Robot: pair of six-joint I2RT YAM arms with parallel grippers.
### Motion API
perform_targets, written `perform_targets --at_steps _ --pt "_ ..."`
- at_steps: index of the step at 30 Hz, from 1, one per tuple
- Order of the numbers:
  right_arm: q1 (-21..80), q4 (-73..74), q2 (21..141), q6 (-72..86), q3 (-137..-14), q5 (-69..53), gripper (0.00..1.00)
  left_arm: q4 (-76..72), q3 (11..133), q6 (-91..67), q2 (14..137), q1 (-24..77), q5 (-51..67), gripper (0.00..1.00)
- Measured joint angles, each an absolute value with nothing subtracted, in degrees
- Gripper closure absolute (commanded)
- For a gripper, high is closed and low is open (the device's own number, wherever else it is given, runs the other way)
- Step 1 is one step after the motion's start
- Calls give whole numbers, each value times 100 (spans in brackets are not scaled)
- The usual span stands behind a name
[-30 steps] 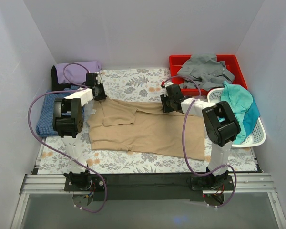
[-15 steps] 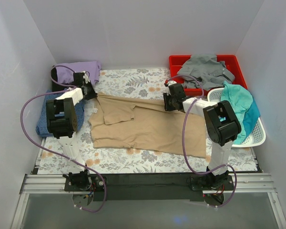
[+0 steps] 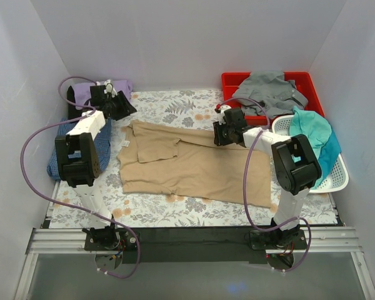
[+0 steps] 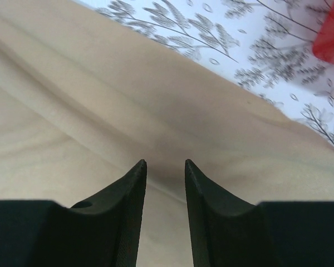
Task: Fold and stack the t-shirts
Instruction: Fold the tshirt
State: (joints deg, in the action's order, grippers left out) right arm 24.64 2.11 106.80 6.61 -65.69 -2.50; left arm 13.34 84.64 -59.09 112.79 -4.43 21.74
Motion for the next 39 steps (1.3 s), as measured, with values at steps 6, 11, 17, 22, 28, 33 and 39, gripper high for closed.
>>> perform_targets --at_steps 6,11,17,22,28,33,39 --pt "2823 327 10936 670 -7258 -545 59 1212 8226 -5986 10960 329 2738 59" --pt "3085 311 11452 709 -7874 -666 59 1212 8189 -6027 11314 692 3055 60" --pt "3225 447 11786 751 -8038 -698 59 1413 8189 -6034 11856 534 2856 60" --pt "3277 340 11754 755 -7756 -652 59 1535 8298 -6034 12136 467 2655 60" --pt "3312 176 11391 777 -7210 -545 60 1662 8962 -6049 12591 412 2659 60" --pt "3330 158 11246 777 -7043 -486 60 1817 9262 -6029 12746 349 2650 60" --pt "3339 447 10980 670 -7000 -351 60 1861 9115 -5975 12604 336 2383 60"
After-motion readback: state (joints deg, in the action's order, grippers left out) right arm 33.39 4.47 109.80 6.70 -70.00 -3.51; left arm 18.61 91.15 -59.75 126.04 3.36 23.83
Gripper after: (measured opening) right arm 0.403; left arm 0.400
